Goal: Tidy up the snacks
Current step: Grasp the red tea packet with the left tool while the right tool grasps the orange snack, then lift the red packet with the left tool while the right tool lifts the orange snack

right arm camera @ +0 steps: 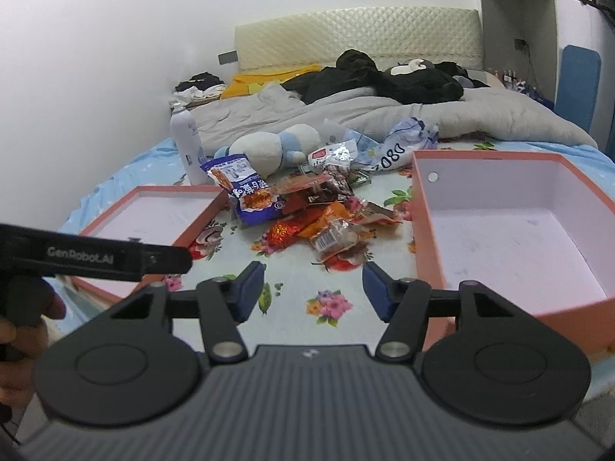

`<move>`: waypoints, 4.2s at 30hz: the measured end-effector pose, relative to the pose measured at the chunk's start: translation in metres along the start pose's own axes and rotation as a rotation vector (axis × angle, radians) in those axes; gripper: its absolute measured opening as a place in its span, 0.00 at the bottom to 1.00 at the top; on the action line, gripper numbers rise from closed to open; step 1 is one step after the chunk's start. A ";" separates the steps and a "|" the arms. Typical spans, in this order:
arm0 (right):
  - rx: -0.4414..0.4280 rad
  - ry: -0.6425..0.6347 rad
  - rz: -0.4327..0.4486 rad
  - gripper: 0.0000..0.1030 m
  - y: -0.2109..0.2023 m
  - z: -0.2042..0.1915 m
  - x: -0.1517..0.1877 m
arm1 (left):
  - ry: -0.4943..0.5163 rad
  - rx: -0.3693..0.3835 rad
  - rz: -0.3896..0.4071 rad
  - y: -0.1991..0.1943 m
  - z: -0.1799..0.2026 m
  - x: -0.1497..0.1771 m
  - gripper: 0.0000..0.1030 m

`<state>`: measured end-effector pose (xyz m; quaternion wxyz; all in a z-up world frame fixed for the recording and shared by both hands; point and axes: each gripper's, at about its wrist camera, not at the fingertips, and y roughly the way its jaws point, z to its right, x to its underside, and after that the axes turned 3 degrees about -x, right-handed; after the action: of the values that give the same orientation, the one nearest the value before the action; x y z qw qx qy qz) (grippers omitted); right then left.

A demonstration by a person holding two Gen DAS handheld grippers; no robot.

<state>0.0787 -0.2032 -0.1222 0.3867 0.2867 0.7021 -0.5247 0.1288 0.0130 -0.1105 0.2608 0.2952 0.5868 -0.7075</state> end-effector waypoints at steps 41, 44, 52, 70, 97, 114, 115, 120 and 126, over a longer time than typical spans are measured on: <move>0.054 0.023 -0.239 0.50 0.250 0.039 0.002 | 0.100 0.037 -0.146 0.280 -0.038 -0.065 0.75; 0.053 0.034 -0.234 0.28 0.248 0.039 0.000 | 0.111 0.051 -0.136 0.283 -0.037 -0.061 0.69; 0.040 0.037 -0.219 0.17 0.233 0.034 -0.004 | 0.135 0.049 -0.132 0.272 -0.031 -0.054 0.54; -0.001 0.015 -0.280 0.12 0.135 0.015 0.032 | 0.031 -0.032 -0.156 0.160 -0.022 0.008 0.53; -0.131 -0.545 -0.376 0.68 0.114 -0.013 0.037 | -0.090 -0.054 -0.210 0.113 -0.035 0.065 0.53; -0.132 -0.596 -0.386 0.68 0.159 -0.010 0.045 | -0.133 -0.061 -0.195 0.117 -0.036 0.064 0.53; -0.128 -0.588 -0.384 0.68 0.160 -0.010 0.045 | -0.135 -0.060 -0.193 0.117 -0.036 0.063 0.53; -0.110 -0.552 -0.373 0.53 0.156 -0.009 0.040 | -0.157 -0.063 -0.179 0.114 -0.040 0.060 0.52; -0.067 -0.438 -0.321 0.49 0.134 -0.003 0.018 | -0.198 -0.050 -0.142 0.099 -0.041 0.049 0.52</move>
<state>0.1764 -0.1625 -0.2062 0.4507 0.0384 0.6551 -0.6051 0.1705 0.0353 -0.2180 0.2741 0.1748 0.5952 -0.7349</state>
